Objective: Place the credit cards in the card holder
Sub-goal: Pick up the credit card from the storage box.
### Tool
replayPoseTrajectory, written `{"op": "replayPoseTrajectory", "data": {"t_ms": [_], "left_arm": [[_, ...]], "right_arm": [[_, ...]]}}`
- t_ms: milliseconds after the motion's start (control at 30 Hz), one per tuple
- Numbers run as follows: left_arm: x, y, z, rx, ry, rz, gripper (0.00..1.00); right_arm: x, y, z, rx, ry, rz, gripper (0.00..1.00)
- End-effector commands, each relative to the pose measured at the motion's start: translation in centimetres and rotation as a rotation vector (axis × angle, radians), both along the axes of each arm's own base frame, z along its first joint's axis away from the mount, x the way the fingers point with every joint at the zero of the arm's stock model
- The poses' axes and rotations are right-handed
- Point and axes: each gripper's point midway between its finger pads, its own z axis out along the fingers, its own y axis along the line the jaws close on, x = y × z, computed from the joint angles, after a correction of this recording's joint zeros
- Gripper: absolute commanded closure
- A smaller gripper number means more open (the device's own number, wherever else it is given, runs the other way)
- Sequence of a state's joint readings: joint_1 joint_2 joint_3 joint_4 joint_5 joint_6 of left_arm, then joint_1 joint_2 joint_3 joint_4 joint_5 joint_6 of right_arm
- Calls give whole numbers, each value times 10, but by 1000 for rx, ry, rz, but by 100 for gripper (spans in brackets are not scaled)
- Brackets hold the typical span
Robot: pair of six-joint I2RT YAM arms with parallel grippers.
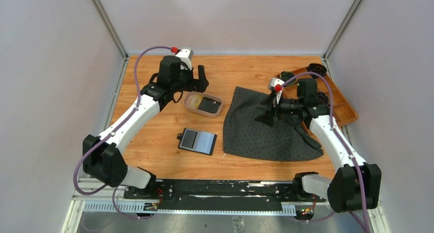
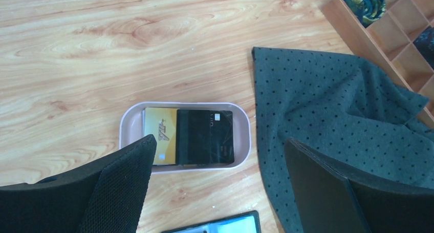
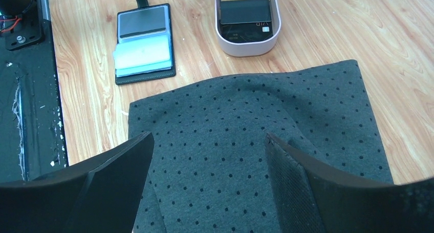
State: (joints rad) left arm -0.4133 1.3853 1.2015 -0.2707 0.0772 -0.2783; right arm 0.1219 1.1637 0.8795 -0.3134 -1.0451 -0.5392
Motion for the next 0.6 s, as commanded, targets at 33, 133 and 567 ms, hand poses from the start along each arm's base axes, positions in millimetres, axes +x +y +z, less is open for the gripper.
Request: {"op": "replayPoseTrajectory", "data": {"t_ms": [33,133,567], "left_arm": [[9,-2,-6,51,12,-42,0],[11,-4,-11,68,15,-57,0],[33,-19,-19,134,124,-123,0]], "right_arm": [[8,-9,-11,-26,2,-38,16],[9,-11,-14,-34,7,-47,16],[13,-14,-19,-51,16,-66,15]]}}
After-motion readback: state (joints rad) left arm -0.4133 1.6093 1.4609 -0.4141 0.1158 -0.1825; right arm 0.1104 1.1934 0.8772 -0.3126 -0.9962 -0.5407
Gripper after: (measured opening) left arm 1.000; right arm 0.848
